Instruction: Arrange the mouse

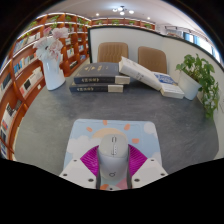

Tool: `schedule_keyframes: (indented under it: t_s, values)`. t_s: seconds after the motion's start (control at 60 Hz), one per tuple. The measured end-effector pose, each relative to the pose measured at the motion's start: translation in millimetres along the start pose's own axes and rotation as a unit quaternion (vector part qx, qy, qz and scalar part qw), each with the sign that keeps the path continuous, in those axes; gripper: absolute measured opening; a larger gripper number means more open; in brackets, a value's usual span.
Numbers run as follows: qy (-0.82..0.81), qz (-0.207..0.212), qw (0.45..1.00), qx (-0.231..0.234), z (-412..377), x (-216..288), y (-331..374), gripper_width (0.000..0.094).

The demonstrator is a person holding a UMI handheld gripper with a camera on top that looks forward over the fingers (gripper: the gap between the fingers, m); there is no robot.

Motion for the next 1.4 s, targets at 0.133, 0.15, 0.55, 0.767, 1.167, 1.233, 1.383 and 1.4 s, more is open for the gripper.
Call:
schedule_keyframes:
  t_s: [0.133,0.15,0.55,0.767,1.167,1.233,1.383,1.4]
  values:
    - [-0.014,0.01,1.0,0.004,-10,-10,-10,0.0385]
    - [-0.013,0.01,1.0,0.004,-10,-11,-10,0.0388]
    - [0.018,-0.019,1.0,0.005,-13,-8,1,0.0776]
    - [-0.013,0.035,0.999,-0.012,-15,37,73,0.0821]
    - [-0.037,0.133,0.989,-0.048,-38,70,221,0.0811]
    - [-0.031,0.132,0.99,-0.048,-47,64,232,0.0809]
    - [-0.02,0.135,0.99,-0.045,-61,56,252,0.0814]
    - [-0.02,0.135,0.99,-0.045,-62,56,254,0.0816]
Point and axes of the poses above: the point between the fingertips, and its own axes, seen from behind it with the camera up: z to the right, x up, y backward, against the way the camera looks, the point moved 3 cm from there along y, backward, against the way the camera looks, and after that the axes turned 13 degrees about y, right-handed, at the moved point
